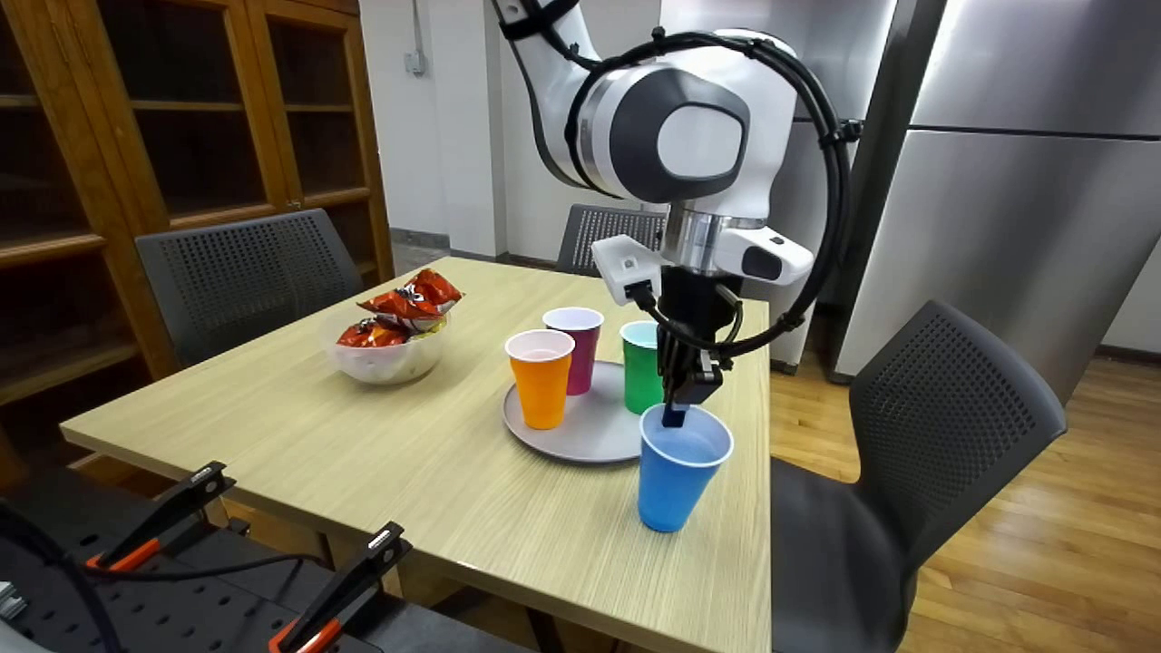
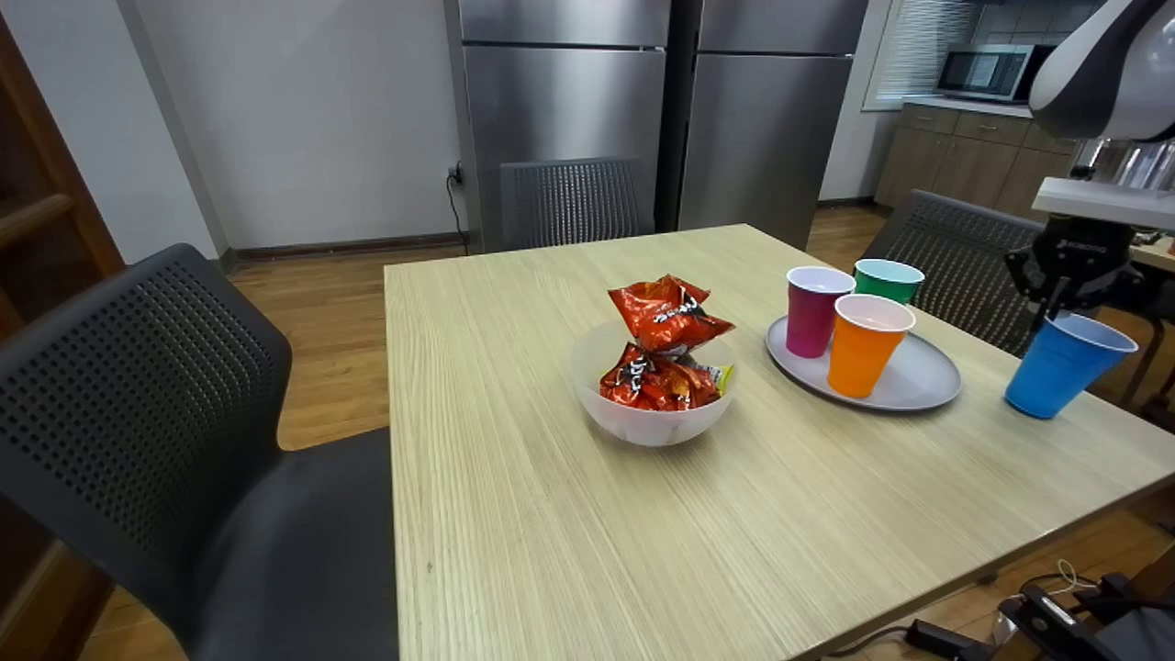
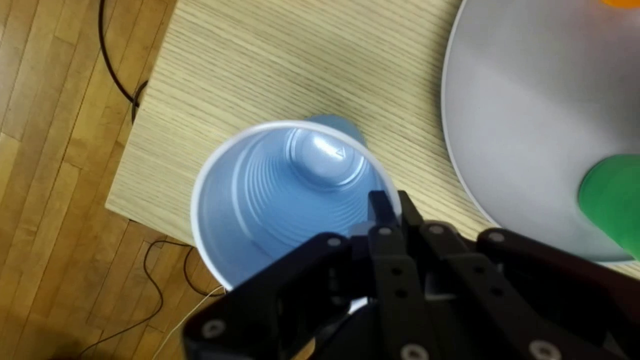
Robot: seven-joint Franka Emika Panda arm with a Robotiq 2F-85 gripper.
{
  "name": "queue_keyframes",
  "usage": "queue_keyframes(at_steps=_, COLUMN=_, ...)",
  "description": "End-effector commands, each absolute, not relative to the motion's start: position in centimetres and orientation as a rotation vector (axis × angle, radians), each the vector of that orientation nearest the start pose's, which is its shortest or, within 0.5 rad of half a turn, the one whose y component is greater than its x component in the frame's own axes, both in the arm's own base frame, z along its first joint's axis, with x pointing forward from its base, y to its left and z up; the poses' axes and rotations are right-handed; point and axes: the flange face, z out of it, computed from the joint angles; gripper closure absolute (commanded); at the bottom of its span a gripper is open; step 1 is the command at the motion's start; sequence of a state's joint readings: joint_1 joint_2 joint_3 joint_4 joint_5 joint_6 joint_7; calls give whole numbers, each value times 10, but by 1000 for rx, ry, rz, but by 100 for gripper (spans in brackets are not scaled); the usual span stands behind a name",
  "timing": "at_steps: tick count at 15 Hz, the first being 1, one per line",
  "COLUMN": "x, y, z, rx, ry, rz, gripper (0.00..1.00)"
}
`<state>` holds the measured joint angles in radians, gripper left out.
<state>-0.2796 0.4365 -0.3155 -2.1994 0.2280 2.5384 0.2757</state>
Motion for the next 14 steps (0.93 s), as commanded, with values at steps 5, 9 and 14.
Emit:
queue_keyframes(at_steps=5, x=460, y=-279, z=227, rx=-2766, ry=1483, rz=4, gripper=99)
queue_keyframes(at_steps=9, x=475, y=-263, z=241, rx=-2808, ry=1413, rz=-30, gripper=99)
queue_keyframes(at_steps=14, x=498, y=-238, z=245, rx=-2858, ry=1318, rz=-43, gripper=99)
